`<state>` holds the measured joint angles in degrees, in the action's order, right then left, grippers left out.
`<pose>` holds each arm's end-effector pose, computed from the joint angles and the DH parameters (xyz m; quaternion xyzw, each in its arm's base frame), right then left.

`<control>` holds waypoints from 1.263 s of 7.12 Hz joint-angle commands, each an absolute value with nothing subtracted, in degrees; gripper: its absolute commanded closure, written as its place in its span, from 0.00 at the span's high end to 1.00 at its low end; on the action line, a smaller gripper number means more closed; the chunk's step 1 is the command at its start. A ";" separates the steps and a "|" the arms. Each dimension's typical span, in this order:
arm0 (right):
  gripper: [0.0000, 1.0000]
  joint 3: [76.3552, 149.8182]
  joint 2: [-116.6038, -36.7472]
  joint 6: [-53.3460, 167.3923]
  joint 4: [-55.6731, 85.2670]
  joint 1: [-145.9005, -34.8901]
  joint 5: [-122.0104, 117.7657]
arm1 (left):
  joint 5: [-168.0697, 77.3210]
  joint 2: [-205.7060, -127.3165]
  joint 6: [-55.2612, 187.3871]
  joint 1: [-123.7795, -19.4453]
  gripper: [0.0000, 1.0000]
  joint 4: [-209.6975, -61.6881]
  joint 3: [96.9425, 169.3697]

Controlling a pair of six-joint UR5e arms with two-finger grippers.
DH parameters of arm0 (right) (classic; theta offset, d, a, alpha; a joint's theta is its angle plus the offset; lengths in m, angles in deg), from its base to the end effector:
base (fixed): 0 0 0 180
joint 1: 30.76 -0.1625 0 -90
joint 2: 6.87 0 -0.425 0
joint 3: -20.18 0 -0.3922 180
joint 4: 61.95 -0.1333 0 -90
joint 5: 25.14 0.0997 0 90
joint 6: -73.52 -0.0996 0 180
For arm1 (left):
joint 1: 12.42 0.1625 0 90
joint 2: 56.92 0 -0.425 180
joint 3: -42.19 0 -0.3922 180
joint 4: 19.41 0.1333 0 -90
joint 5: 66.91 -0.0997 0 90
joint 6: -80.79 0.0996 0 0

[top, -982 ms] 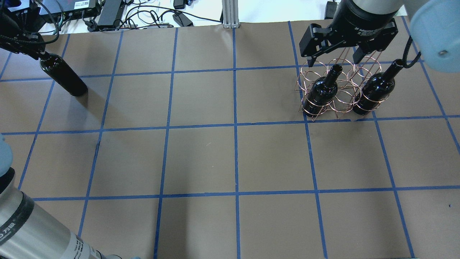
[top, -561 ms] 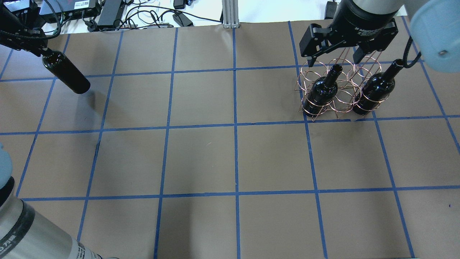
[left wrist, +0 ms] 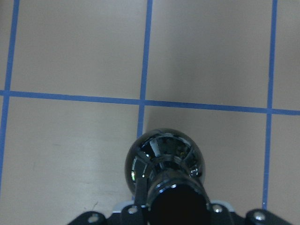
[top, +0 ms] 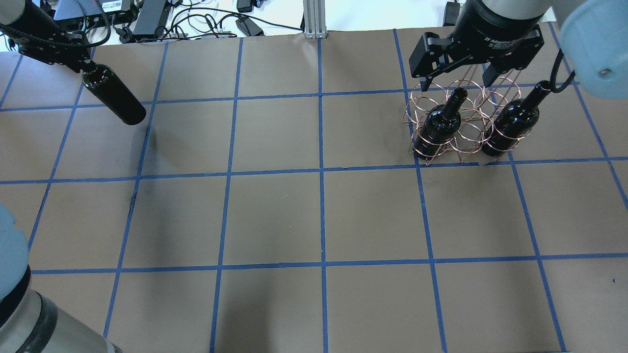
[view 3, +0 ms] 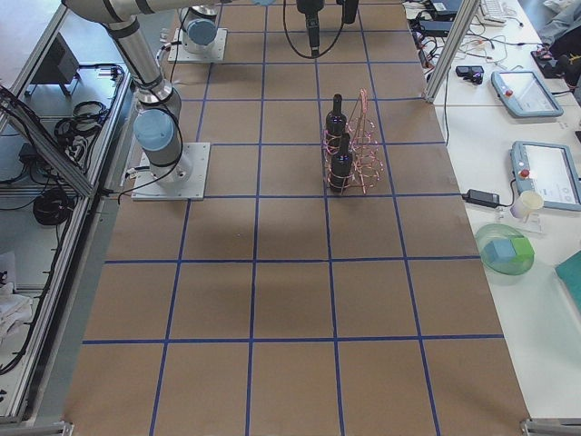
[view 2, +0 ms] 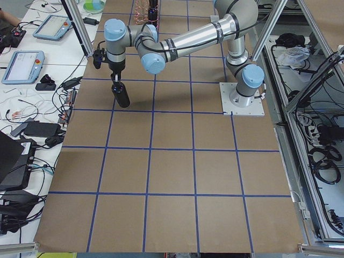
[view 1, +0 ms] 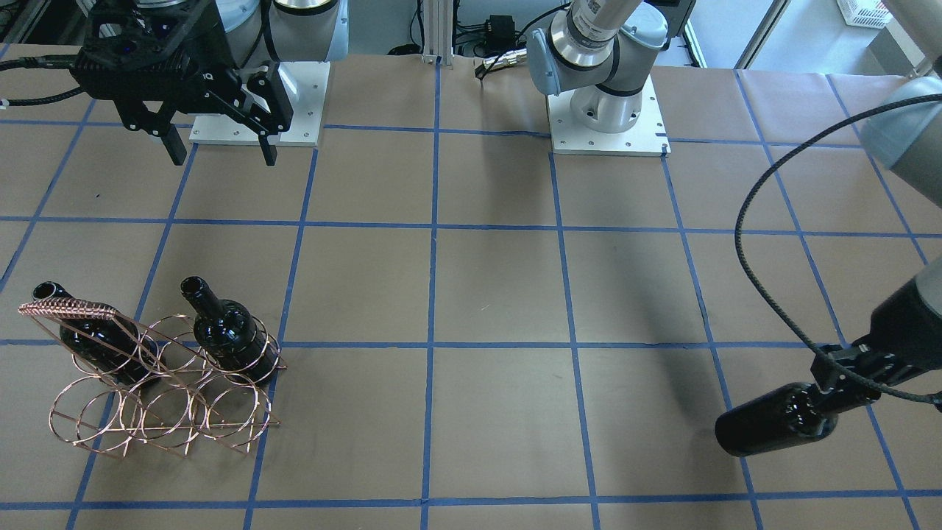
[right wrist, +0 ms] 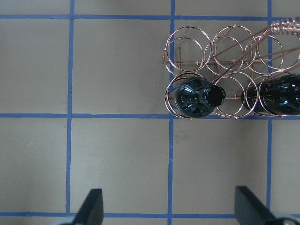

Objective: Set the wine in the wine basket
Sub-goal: 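Carry the held bottle with the left gripper toward the table center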

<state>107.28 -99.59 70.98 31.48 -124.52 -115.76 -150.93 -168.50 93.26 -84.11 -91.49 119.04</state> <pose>0.1637 -0.4746 0.5428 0.0102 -0.9968 0.0791 0.0011 0.0706 -0.6707 0.4189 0.0464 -0.9941 0.0934 0.0282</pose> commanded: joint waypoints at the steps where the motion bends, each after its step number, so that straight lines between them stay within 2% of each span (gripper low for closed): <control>1: 1.00 107.28 -99.59 70.98 31.48 -124.54 -115.76 | -151.02 -164.34 84.18 -89.82 0.00 -91.14 123.98; 5: 1.00 107.28 -99.59 70.98 31.48 -124.54 -115.76 | -155.85 -160.37 68.18 -106.50 0.00 -89.99 128.74; 9: 1.00 107.28 -99.68 70.98 31.48 -124.54 -115.76 | -157.25 -159.13 66.47 -113.21 0.00 -76.30 138.41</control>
